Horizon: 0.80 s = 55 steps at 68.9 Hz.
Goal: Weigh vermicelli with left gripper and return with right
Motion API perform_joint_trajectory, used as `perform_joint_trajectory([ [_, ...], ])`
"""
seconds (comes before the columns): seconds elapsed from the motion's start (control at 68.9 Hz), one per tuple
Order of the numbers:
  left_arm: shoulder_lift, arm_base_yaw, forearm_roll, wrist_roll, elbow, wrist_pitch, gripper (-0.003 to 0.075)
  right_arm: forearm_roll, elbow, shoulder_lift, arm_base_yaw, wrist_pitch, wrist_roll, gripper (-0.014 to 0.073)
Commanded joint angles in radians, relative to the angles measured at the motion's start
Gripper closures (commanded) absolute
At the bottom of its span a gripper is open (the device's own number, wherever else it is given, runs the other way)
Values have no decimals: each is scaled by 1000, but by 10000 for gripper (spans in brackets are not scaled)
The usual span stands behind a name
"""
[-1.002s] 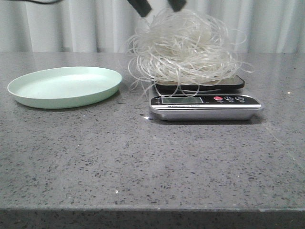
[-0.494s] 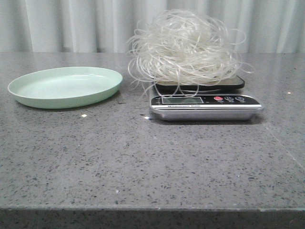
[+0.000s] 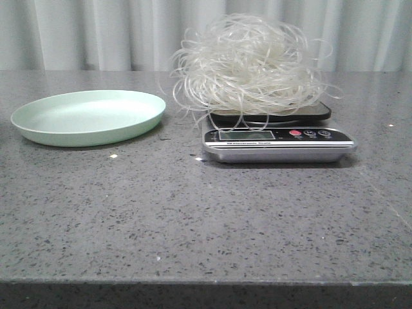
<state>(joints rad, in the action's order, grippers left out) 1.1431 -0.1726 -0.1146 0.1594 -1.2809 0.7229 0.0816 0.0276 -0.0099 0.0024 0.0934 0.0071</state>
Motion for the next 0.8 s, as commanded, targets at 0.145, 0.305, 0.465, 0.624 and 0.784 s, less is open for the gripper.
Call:
perform_joint_trajectory([
  [0.145,-311,17,59,-10,297,-296,525,-13,-8,-16,1,-75,-7,442],
  [0.305,-479,17,80,-10,494,-395,583,-13,-8,-16,1,-75,-7,442],
  [0.465,-598,17,115,-10,636,-417,583,-13,-8,-16,1,-75,-7,442],
  [0.624,-700,17,115,-10,753,-448,583,-13,-8,-16,1,-75,-7,442],
  [0.784,-773,17,115,-10,836,-520,583,-13,-8,-16,1,-81,-7,442],
])
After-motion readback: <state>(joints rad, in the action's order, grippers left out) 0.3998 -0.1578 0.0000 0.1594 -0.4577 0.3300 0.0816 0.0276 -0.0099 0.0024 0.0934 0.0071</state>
